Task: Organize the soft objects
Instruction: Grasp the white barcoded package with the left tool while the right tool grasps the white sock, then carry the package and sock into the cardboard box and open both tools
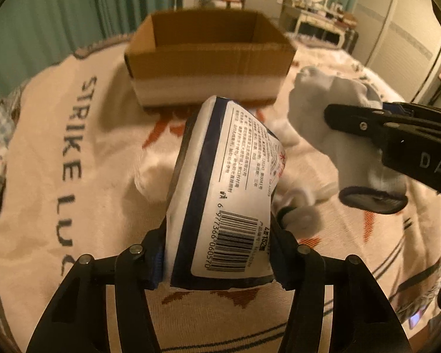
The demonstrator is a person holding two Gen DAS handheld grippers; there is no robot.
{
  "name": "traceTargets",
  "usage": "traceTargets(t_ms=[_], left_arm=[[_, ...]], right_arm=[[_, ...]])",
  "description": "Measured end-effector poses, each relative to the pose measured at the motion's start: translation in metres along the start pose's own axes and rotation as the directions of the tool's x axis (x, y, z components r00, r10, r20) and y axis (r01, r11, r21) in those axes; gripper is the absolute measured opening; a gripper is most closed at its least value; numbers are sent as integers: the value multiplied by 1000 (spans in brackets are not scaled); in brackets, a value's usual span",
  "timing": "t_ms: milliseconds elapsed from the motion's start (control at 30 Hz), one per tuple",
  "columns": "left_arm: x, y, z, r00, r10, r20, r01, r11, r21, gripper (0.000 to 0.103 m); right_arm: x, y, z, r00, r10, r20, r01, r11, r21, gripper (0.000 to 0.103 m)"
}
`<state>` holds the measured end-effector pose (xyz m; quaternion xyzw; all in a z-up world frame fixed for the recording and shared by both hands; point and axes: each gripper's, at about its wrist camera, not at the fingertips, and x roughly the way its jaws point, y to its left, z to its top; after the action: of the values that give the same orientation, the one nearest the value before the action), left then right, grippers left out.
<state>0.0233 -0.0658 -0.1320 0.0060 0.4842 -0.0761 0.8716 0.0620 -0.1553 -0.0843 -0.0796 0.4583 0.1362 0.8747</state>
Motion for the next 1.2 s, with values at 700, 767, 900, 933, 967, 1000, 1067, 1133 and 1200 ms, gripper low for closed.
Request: traceTargets(t_ms=[700, 767, 900, 933, 967, 1000, 1067, 1133, 1200], left_arm=[[-43, 43, 132, 966, 11, 257, 13, 996, -93, 55], [-32, 44, 149, 965, 6, 263, 17, 996, -86, 55], [-2, 42, 180, 965, 7, 262, 4, 999, -42, 55], [3, 42, 185, 964, 7, 266, 2, 999, -34, 55], [9, 44, 190, 962, 5, 272, 2, 1000, -28, 55], [17, 46, 194, 962, 5, 274, 2, 1000, -26, 55], [33, 51, 202, 964, 5, 265, 2, 1000, -28, 55], [50, 58, 206, 969, 7, 248, 1, 999, -34, 55], [66, 64, 211, 971, -3, 237, 12, 999, -38, 55]], right_arm=[[-58, -15, 100, 946, -20, 325, 10, 999, 35, 33], [-45, -22, 116, 944, -4, 330, -19, 997, 68, 33], [-16, -32, 146, 939, 8, 343, -35, 997, 74, 33], [-8, -35, 151, 939, 7, 344, -33, 997, 69, 33], [-2, -37, 155, 938, 5, 346, -31, 997, 68, 33], [7, -39, 159, 938, 1, 348, -28, 997, 73, 33], [26, -48, 168, 937, 9, 350, -44, 995, 90, 33], [43, -53, 173, 938, 16, 346, -54, 994, 100, 33], [62, -57, 177, 942, 24, 335, -64, 992, 107, 33]])
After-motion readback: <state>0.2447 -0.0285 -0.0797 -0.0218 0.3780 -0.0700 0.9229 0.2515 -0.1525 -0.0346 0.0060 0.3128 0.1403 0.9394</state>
